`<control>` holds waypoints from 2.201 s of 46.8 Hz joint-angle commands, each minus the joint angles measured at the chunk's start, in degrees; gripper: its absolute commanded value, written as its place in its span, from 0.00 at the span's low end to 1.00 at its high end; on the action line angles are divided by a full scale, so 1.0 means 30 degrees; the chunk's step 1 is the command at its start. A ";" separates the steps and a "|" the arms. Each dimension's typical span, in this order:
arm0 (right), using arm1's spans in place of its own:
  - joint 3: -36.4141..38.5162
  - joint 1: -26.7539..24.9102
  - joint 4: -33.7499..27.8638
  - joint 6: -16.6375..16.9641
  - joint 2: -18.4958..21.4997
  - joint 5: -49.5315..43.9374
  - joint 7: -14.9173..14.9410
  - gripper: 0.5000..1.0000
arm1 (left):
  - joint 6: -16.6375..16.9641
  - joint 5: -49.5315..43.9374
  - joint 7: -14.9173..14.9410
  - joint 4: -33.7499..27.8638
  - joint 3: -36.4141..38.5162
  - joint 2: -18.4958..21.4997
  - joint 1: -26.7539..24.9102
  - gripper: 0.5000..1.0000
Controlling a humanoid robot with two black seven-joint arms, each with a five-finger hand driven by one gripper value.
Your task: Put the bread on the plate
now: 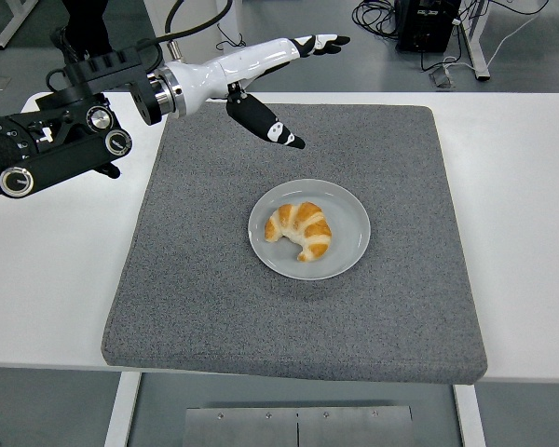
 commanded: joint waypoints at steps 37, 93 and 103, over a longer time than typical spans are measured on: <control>0.0005 0.0001 0.0001 0.0000 0.0000 0.0000 -0.0002 1.00 | -0.1030 -1.1851 -0.0059 0.4234 -0.4908 -0.0001 0.3372 0.97; 0.0005 0.0001 0.0001 0.0000 0.0000 0.0000 -0.0002 1.00 | -0.6626 -1.5253 -0.0527 1.3523 -1.0711 -0.5012 0.7710 0.97; 0.0005 0.0001 0.0001 0.0000 0.0000 0.0000 -0.0002 1.00 | -0.6597 -1.5253 -0.0674 1.3523 -1.0682 -0.4925 0.7710 0.97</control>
